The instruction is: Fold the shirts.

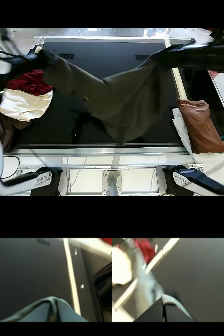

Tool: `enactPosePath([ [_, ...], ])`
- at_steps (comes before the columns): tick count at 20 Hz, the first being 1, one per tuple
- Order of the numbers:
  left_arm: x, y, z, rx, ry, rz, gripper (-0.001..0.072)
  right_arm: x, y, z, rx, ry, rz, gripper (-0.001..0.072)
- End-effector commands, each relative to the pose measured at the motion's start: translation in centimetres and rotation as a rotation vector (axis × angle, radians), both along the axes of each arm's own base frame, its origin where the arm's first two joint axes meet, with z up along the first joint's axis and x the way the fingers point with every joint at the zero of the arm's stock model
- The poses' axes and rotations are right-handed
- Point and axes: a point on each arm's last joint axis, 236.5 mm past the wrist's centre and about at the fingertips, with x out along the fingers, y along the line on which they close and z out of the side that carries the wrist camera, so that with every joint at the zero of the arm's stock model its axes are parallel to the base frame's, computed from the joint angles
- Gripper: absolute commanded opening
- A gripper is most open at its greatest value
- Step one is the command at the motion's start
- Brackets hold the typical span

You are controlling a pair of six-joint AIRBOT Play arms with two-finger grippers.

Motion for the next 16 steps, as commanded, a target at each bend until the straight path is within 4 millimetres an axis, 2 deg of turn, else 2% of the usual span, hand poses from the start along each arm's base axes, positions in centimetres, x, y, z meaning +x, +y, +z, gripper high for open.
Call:
enactPosePath([
  [1,3.9,-2.8,-12.2,-0.131,0.224,0.004,0.0688,4.5,3.2,-14.4,-0.117,0.298,0.049,0.0197],
  [2,4.4,-3.1,-13.2,-0.207,0.252,0.024,0.0720,5.7,3.9,-17.6,-0.113,0.355,0.047,0.0390],
  [3,4.7,-2.9,-13.3,-0.265,0.259,0.045,0.0720,6.8,4.1,-20.0,-0.114,0.387,0.032,0.0408],
  [4,5.1,-2.2,-12.5,-0.314,0.248,0.069,0.0720,7.7,4.1,-21.8,-0.112,0.409,0.012,0.0408],
  [5,5.5,-1.3,-11.0,-0.356,0.222,0.090,0.0720,8.3,3.9,-22.5,-0.111,0.413,-0.006,0.0407],
  [6,5.6,-0.5,-9.0,-0.381,0.175,0.092,0.0718,8.8,3.3,-22.3,-0.110,0.400,-0.023,0.0407],
  [8,4.9,0.6,-3.1,-0.383,0.037,0.051,0.0704,9.4,0.8,-19.7,-0.132,0.357,-0.045,0.0407],
  [9,3.8,0.9,0.1,-0.351,-0.034,0.012,0.0693,9.4,-1.2,-17.7,-0.157,0.327,-0.071,0.0406],
  [11,0.4,-0.2,5.7,-0.261,-0.145,-0.089,0.0581,9.0,-5.7,-13.2,-0.195,0.248,-0.147,0.0407],
  [12,-2.0,-1.6,7.5,-0.228,-0.159,-0.163,0.0581,8.6,-8.2,-10.5,-0.205,0.194,-0.201,0.0406],
  [13,-5.1,-3.7,8.3,-0.188,-0.140,-0.268,0.0582,7.8,-10.6,-7.9,-0.215,0.145,-0.264,0.0406],
  [14,-8.0,-5.5,7.7,-0.149,-0.089,-0.351,0.0580,6.9,-12.7,-5.9,-0.229,0.109,-0.315,0.0407],
  [15,-10.2,-6.6,6.2,-0.142,-0.015,-0.374,0.0577,5.6,-14.6,-4.2,-0.250,0.081,-0.357,0.0406],
  [16,-11.8,-7.2,3.7,-0.157,0.082,-0.348,0.0549,4.2,-16.1,-3.1,-0.272,0.072,-0.387,0.0406],
])
